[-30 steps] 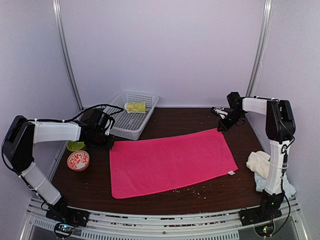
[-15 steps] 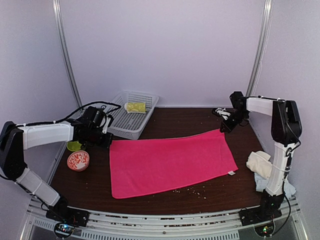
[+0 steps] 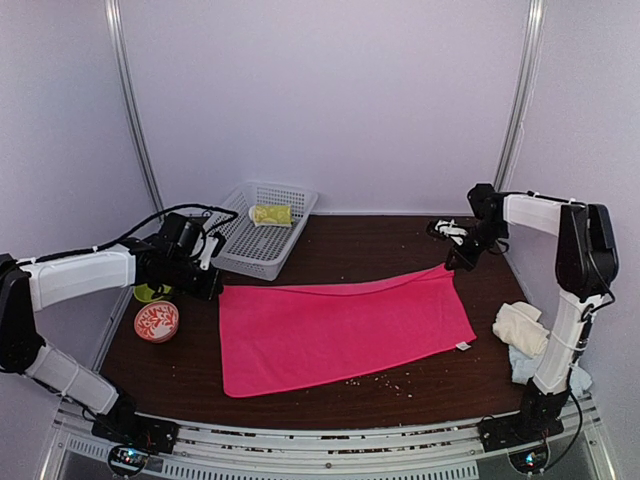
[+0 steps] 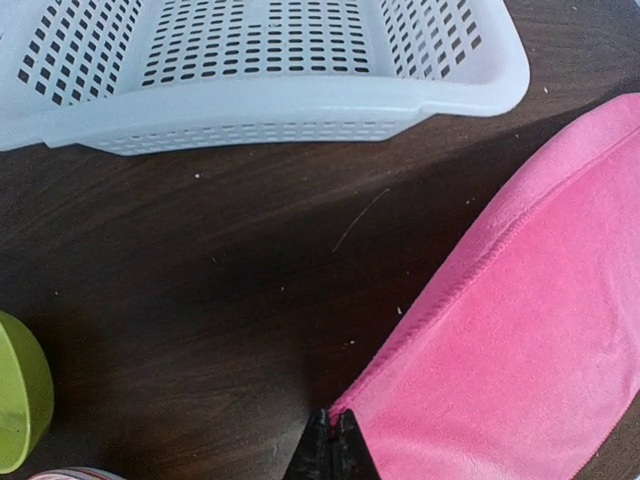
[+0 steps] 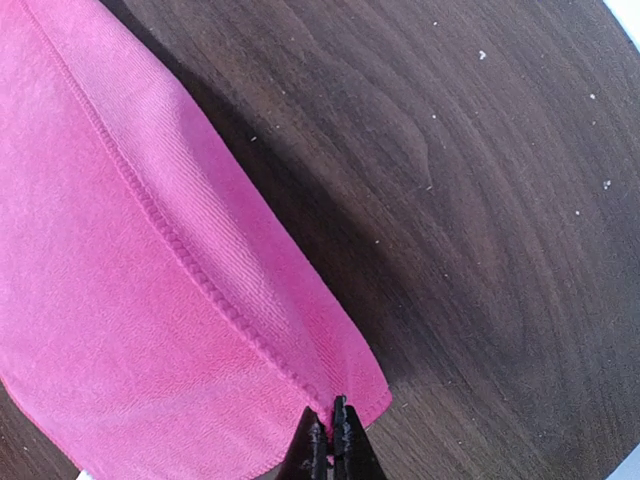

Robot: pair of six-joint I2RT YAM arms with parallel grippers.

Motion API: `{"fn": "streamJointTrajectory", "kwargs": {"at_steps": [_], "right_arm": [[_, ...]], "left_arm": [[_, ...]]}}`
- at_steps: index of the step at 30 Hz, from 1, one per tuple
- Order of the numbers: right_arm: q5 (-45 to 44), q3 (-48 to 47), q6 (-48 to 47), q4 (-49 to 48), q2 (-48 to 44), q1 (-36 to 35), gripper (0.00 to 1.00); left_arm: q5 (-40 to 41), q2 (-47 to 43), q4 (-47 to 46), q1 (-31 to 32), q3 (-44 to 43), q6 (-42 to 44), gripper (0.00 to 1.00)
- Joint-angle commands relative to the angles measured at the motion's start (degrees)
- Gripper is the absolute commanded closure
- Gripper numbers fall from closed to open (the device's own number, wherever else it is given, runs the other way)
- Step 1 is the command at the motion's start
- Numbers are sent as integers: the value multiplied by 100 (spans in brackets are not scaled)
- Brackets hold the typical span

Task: Roll the towels
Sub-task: Fold the towel at the center of the board.

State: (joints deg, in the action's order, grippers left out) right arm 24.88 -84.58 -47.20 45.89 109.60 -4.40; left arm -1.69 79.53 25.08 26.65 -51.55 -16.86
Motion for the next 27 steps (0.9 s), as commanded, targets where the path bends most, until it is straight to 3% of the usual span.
{"fn": "streamJointTrajectory", "kwargs": {"at_steps": [1, 27], "right_arm": [[225, 222, -262, 236, -304, 95, 100], [478, 1558, -1288, 781, -1455, 511, 100]], "left_arm": [[-288, -154, 293, -37, 116, -42, 100], [-1052, -416, 1639, 18, 564, -288, 100]]}}
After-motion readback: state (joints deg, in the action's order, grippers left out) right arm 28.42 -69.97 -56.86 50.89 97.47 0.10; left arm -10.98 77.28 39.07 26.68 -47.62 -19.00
